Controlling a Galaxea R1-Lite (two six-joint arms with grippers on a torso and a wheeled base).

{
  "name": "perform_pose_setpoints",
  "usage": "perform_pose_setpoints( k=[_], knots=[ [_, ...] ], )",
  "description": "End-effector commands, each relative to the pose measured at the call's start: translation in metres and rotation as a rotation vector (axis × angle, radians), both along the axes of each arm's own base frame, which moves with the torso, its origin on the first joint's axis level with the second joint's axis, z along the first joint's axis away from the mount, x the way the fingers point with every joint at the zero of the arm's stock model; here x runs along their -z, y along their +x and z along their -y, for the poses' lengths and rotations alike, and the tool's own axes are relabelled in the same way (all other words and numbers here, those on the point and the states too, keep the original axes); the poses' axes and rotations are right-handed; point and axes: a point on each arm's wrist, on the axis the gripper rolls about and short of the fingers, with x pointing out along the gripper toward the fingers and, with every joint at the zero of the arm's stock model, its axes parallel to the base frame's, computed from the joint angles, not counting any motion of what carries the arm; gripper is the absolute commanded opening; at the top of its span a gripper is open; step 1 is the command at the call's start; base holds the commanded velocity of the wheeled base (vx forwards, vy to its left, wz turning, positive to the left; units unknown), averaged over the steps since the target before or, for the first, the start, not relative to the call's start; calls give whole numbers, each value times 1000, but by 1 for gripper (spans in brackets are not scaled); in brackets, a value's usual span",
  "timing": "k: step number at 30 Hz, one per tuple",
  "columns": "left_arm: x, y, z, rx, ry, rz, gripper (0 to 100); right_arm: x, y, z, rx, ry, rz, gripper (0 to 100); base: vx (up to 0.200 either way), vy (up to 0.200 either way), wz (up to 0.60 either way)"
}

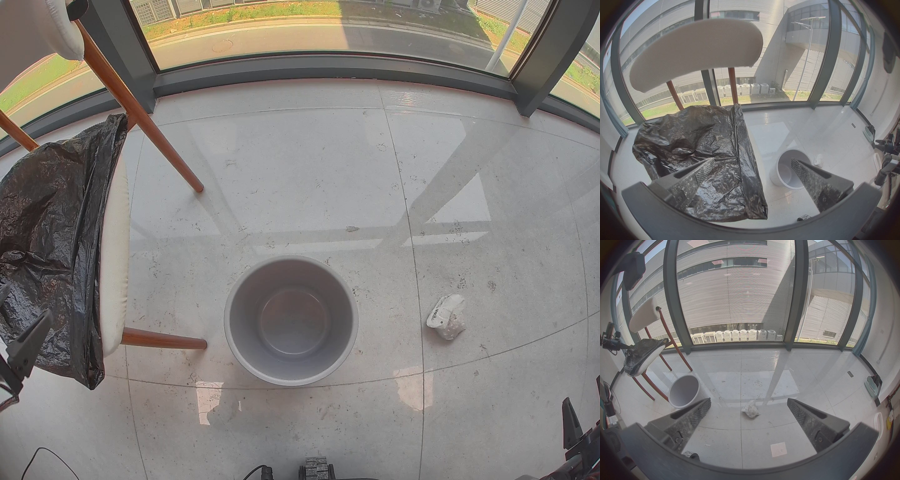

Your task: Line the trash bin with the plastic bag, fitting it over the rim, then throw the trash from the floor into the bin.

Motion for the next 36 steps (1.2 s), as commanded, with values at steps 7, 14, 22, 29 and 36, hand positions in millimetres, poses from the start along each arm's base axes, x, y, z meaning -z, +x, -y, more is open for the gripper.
perform_pose_setpoints(
  k=[7, 14, 22, 29, 36],
  knots=[
    [-20, 82, 1, -1, 2, -168, 100, 5, 0, 0, -1, 1, -3, 100, 0, 0, 0],
    [-28, 126, 0, -37, 2, -193, 100, 5, 0, 0, -1, 1, -3, 100, 0, 0, 0],
    [-27, 156, 0, -50, 6, -234, 100, 5, 0, 0, -2, 1, -3, 100, 0, 0, 0],
    [-32, 175, 0, -53, 6, -231, 100, 5, 0, 0, -2, 1, -5, 100, 0, 0, 0],
    [-26, 195, -1, -109, 17, -186, 100, 5, 0, 0, -1, 1, -3, 100, 0, 0, 0]
  ],
)
